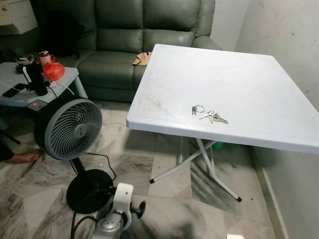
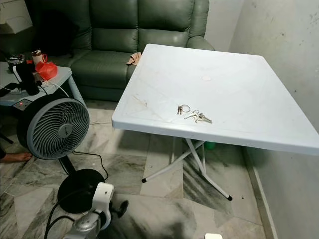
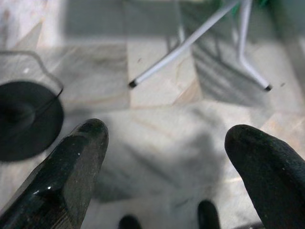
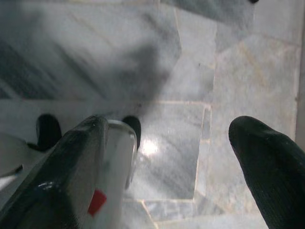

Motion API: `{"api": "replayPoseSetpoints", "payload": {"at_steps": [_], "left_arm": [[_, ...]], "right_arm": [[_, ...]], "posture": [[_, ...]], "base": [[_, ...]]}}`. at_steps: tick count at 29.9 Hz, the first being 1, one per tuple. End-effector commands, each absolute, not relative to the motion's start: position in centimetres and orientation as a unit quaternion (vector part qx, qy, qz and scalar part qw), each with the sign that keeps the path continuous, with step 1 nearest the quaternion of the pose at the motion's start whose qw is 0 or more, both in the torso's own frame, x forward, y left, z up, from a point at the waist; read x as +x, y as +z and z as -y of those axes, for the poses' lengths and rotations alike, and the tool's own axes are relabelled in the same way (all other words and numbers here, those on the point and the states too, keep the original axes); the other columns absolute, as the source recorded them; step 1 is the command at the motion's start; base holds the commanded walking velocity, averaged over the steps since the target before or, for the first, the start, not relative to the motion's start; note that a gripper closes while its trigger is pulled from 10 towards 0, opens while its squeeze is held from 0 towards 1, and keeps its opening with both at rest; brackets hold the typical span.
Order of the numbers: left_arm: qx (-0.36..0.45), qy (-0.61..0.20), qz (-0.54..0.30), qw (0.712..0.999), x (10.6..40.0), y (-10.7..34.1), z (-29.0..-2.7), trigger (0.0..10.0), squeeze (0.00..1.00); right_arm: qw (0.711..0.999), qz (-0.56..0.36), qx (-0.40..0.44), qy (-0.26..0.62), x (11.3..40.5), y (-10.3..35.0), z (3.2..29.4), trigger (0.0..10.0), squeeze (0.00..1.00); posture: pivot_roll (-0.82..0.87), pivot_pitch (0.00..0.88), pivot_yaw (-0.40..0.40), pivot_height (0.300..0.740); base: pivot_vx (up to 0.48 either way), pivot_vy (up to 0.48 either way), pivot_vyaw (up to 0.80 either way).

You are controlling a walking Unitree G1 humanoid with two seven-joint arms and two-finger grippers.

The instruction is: Hang keys on a hook

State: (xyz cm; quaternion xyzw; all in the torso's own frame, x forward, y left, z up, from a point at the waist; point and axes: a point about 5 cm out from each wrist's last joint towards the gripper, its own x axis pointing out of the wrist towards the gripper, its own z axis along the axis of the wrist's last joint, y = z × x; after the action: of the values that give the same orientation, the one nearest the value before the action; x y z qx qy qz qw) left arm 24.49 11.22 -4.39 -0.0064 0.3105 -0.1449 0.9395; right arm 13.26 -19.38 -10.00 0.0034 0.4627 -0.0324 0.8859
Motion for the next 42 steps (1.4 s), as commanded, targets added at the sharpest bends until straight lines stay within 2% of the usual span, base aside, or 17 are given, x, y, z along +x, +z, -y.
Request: {"api": "replayPoseSetpoints", "payload": {"at_steps": [1, 3, 6, 9, 14, 16, 17, 18, 20, 22, 24, 30, 34, 42], "left_arm": [[-0.016, -0.150, -0.260, 0.954, 26.3, -2.7, -10.7, 10.0, 0.00], [-0.021, -0.152, -0.238, 0.959, 27.1, -1.9, -10.3, 10.0, 0.00], [-0.040, -0.160, -0.167, 0.972, 29.3, 0.7, -9.5, 10.0, 0.00], [-0.041, -0.164, -0.149, 0.974, 29.7, 1.3, -9.4, 10.0, 0.00], [-0.024, -0.170, -0.062, 0.983, 31.7, 4.5, -9.7, 10.0, 0.00], [-0.029, -0.167, -0.056, 0.984, 32.0, 4.8, -9.9, 10.0, 0.00], [-0.034, -0.158, -0.046, 0.986, 32.5, 5.5, -10.3, 10.0, 0.00], [-0.038, -0.150, -0.030, 0.988, 33.1, 6.3, -10.9, 10.0, 0.00], [-0.030, -0.147, -0.019, 0.988, 33.4, 6.8, -11.1, 10.0, 0.00], [0.029, -0.149, 0.008, 0.988, 33.8, 7.8, -11.2, 10.0, 0.00], [-0.003, -0.143, 0.020, 0.990, 34.3, 8.9, -11.0, 10.0, 0.00], [-0.024, -0.131, 0.050, 0.990, 35.1, 11.0, -11.1, 10.0, 0.00], [-0.007, -0.137, 0.063, 0.988, 35.0, 12.1, -11.6, 10.0, 0.00], [-0.025, -0.136, 0.087, 0.987, 34.1, 13.2, -13.7, 10.0, 0.00]], "right_arm": [[0.910, -0.412, 0.009, -0.037, 15.8, -8.8, 19.9, 10.0, 0.00], [0.921, -0.387, 0.010, -0.036, 16.9, -8.2, 20.0, 10.0, 0.00], [0.952, -0.306, 0.007, -0.029, 20.5, -5.9, 20.3, 10.0, 0.00], [0.958, -0.284, 0.007, -0.027, 21.3, -5.3, 20.3, 10.0, 0.00], [0.986, -0.165, 0.005, -0.006, 24.7, -1.8, 20.0, 10.0, 0.00], [0.989, -0.151, 0.005, -0.003, 25.0, -1.4, 20.0, 10.0, 0.00], [0.993, -0.119, 0.001, 0.004, 25.6, -0.4, 19.9, 10.0, 0.41], [0.997, -0.083, 0.003, 0.008, 26.2, 0.8, 19.9, 10.0, 1.00], [0.998, -0.062, 0.005, 0.008, 26.5, 1.4, 19.9, 10.0, 1.00], [0.999, -0.033, 0.002, 0.013, 27.0, 2.6, 19.8, 10.0, 1.00], [1.000, 0.002, -0.004, 0.019, 27.7, 4.1, 19.5, 10.0, 1.00], [0.998, 0.061, -0.010, 0.026, 28.4, 7.1, 18.9, 10.0, 1.00], [0.996, 0.084, 0.007, 0.040, 27.9, 8.7, 18.5, 10.0, 1.00], [0.993, 0.114, 0.012, 0.038, 26.5, 10.5, 18.4, 10.0, 1.00]], "posture": [[0.00, 0.022, -0.027, 0.740], [0.00, 0.031, -0.027, 0.740], [-0.01, 0.039, -0.020, 0.740], [-0.01, 0.039, -0.020, 0.740], [-0.01, 0.048, -0.016, 0.740], [-0.01, 0.051, -0.015, 0.740], [-0.01, 0.053, -0.014, 0.740], [-0.01, 0.053, -0.014, 0.740], [-0.01, 0.060, -0.013, 0.740], [-0.01, 0.063, -0.012, 0.740], [-0.01, 0.063, -0.012, 0.740], [-0.02, 0.069, -0.009, 0.740], [-0.02, 0.069, -0.009, 0.740], [-0.02, 0.070, -0.010, 0.740]], "base": [[0.000, 0.000, 0.00], [0.000, 0.000, 0.00], [0.000, 0.000, 0.00], [0.000, 0.000, 0.00], [0.000, 0.000, 0.00], [0.000, 0.000, 0.00], [0.000, 0.000, 0.00], [0.000, 0.000, 0.00], [0.000, 0.000, 0.00], [0.000, 0.000, 0.00], [0.000, 0.000, 0.00], [0.000, 0.000, 0.00], [0.000, 0.000, 0.00], [0.000, 0.000, 0.00]]}}
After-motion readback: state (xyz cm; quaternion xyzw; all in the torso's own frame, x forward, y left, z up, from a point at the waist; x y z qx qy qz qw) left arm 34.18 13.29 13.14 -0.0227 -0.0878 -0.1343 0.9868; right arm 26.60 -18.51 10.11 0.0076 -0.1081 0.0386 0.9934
